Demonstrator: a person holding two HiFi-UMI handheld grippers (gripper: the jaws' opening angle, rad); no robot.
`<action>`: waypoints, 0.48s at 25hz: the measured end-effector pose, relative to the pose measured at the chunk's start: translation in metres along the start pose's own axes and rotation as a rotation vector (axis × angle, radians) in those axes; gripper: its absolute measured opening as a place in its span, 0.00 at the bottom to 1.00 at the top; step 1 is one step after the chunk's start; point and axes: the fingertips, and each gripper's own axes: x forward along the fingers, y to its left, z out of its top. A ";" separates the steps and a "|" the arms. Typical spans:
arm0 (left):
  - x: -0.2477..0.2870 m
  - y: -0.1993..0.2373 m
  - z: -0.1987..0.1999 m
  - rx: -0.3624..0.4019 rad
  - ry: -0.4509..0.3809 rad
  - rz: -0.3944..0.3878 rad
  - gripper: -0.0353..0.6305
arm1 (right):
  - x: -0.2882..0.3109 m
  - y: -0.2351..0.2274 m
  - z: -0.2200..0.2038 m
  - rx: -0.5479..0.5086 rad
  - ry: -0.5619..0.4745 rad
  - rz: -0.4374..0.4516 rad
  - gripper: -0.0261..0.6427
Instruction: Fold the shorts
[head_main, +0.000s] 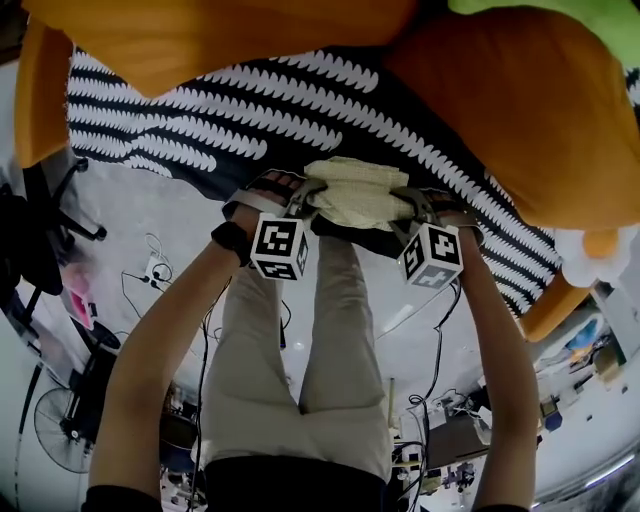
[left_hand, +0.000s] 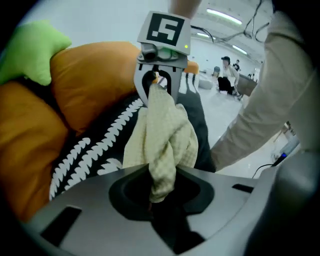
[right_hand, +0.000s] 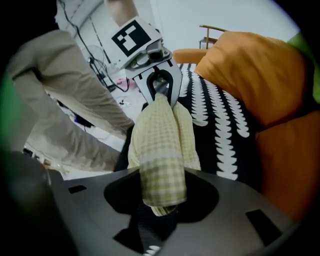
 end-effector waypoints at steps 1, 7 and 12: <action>-0.010 -0.013 0.005 -0.029 -0.031 -0.072 0.21 | -0.008 0.017 0.004 0.059 -0.023 0.085 0.30; -0.032 -0.042 0.017 -0.319 -0.137 -0.504 0.21 | -0.024 0.058 0.009 0.521 -0.136 0.549 0.30; 0.015 0.084 -0.008 -0.391 -0.008 -0.129 0.25 | 0.005 -0.074 -0.021 0.624 -0.098 0.112 0.39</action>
